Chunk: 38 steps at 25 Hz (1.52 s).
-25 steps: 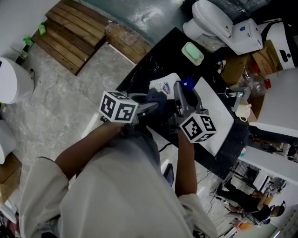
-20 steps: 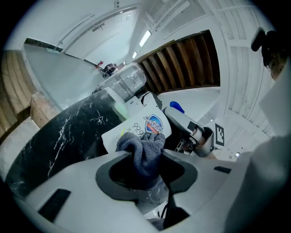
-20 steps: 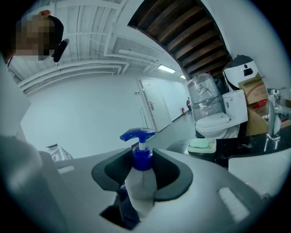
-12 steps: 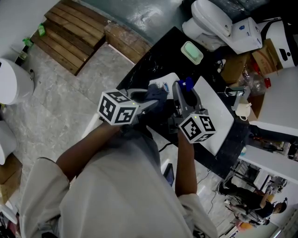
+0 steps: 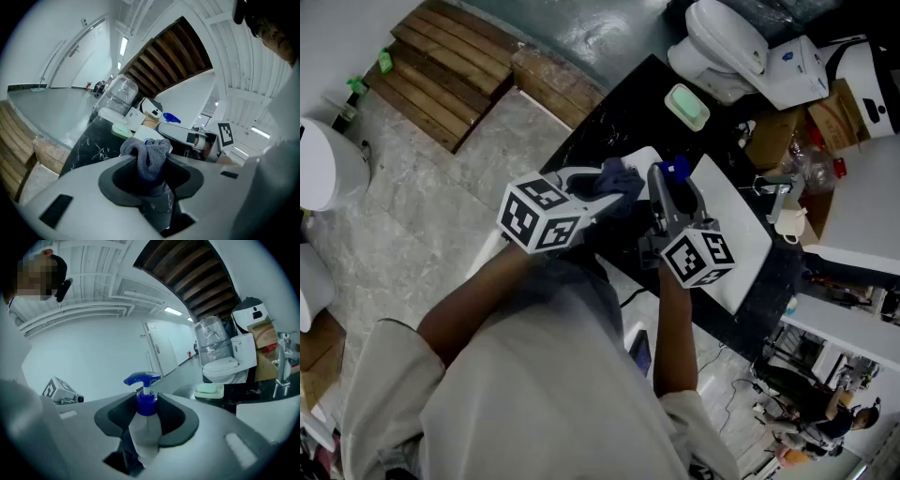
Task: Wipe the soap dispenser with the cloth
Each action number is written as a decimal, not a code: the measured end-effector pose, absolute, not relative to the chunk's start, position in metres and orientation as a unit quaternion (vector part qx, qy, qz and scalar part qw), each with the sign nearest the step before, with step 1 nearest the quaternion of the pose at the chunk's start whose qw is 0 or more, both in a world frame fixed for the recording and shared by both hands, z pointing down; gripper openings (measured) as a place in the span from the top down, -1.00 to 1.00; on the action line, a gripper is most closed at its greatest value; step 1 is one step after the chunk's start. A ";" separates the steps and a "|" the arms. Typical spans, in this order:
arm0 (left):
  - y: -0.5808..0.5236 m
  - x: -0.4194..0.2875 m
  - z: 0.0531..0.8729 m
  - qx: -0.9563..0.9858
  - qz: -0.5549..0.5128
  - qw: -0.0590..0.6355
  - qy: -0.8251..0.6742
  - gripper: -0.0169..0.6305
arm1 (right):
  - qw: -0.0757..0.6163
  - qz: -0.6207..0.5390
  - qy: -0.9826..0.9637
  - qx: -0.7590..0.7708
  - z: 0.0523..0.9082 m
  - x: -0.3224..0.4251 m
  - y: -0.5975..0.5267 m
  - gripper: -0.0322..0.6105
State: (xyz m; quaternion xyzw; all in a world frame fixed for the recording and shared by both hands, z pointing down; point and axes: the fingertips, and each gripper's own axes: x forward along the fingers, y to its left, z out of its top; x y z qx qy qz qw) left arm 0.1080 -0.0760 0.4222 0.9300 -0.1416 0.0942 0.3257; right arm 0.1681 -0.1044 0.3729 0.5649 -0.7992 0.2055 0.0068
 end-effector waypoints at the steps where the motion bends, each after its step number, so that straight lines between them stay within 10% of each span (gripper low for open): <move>1: -0.077 0.107 0.420 0.931 0.093 0.323 -0.143 0.53 | 0.008 0.204 -0.800 0.565 0.373 0.167 -0.104 0.48; 38: -0.050 0.062 0.389 0.944 0.026 0.294 -0.147 0.53 | 0.115 0.122 -0.836 0.523 0.370 0.116 -0.091 0.40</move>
